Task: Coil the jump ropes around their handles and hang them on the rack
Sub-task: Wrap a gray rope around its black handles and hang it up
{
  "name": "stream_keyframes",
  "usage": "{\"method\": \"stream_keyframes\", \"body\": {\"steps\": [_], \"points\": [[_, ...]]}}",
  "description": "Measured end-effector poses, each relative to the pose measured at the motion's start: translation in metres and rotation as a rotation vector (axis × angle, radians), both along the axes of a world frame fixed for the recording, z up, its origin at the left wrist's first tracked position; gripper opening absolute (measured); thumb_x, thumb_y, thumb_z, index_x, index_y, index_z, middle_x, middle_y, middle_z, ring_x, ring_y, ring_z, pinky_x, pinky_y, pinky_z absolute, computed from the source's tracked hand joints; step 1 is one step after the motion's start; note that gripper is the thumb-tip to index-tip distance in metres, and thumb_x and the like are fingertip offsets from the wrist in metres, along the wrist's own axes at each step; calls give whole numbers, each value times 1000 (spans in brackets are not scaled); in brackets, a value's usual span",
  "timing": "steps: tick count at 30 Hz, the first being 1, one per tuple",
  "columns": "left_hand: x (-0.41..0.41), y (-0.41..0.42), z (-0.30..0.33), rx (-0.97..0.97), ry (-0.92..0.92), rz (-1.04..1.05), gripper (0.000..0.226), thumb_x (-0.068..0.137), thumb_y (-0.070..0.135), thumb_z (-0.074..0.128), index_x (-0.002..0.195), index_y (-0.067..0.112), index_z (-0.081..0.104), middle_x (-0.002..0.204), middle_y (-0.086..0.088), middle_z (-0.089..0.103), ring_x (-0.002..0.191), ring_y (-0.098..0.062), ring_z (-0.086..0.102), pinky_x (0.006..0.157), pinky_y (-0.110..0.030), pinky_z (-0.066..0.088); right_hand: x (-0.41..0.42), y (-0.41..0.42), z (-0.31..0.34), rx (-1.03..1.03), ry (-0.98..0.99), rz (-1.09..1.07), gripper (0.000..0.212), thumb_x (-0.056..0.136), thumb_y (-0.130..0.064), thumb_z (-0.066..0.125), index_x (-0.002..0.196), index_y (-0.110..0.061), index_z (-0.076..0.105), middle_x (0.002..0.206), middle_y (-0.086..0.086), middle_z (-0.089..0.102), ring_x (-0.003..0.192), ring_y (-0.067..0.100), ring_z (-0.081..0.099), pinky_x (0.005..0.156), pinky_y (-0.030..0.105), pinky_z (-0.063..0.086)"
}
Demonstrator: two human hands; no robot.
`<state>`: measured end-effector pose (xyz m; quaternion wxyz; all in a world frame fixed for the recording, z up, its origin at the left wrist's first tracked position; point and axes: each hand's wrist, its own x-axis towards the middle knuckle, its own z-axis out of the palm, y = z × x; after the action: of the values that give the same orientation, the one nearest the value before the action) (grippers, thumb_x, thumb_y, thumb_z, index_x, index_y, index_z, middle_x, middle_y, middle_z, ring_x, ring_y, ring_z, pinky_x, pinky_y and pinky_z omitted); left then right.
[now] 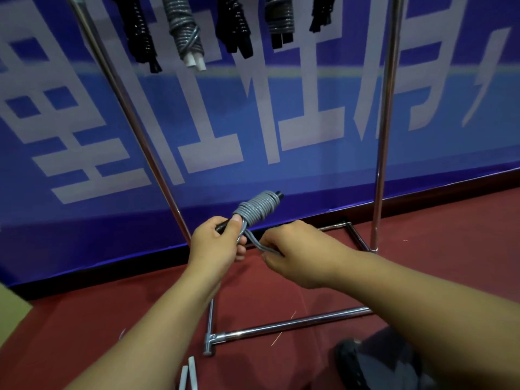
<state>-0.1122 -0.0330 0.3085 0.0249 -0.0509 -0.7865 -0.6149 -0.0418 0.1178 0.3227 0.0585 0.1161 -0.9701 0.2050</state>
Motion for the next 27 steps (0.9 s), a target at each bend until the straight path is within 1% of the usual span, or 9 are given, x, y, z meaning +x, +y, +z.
{"method": "stream_keyframes", "body": {"steps": [5,8,11,14,16,18,19,23,27], "points": [[-6,-5,-1,-65,28,17,21,99,24,60,94,5,66,67,-7,64,45,-5,56,46,-20,51,3,4,2,24,-5,-2,25,99,-28,47,75,-20,48,74,1,53,74,30,53,67,41,47],[-8,-8,-2,-99,44,17,20,98,25,61,93,6,67,65,-5,64,47,-5,57,48,-21,51,4,5,4,24,3,-19,27,101,-30,46,75,-21,48,72,0,50,72,28,51,62,38,42],[-7,-9,-3,-132,60,12,20,98,25,62,89,8,67,63,-4,64,47,-5,57,48,-20,50,6,5,6,31,32,-41,25,100,-32,47,80,-19,55,70,-2,49,71,28,52,59,36,38],[-7,-10,-3,-172,75,3,21,97,25,64,86,7,67,60,-3,64,45,-4,55,46,-18,49,7,4,7,45,88,-55,24,98,-32,47,84,-17,61,74,1,56,73,29,55,57,36,36],[-8,-11,-3,-220,92,-2,21,95,26,66,84,9,67,57,1,64,45,-4,55,48,-20,49,7,5,9,39,120,-58,25,97,-31,49,79,-17,57,72,2,56,70,29,54,55,36,37],[-9,-13,-3,-275,104,-7,20,93,29,68,82,12,68,55,2,65,48,-5,58,55,-28,53,8,6,10,36,155,-51,27,96,-31,50,73,-18,51,68,0,53,67,27,53,54,37,39],[-10,-13,-4,-296,107,-10,20,92,30,69,80,14,68,56,2,66,50,-8,60,59,-33,55,8,7,11,34,170,-47,27,96,-31,50,72,-18,52,69,-1,52,67,26,53,55,39,41],[-10,-13,-4,-367,118,-27,22,88,32,73,73,16,68,57,0,68,55,-18,64,65,-42,58,9,11,13,13,205,-48,22,98,-33,51,86,-19,63,80,-5,54,76,24,56,63,40,47],[-8,-10,-3,-414,104,-72,25,85,30,75,71,11,69,61,-7,69,54,-18,61,63,-41,56,7,16,12,-6,225,-98,22,97,-34,52,95,-22,70,89,-4,60,84,24,59,69,42,51]]}}
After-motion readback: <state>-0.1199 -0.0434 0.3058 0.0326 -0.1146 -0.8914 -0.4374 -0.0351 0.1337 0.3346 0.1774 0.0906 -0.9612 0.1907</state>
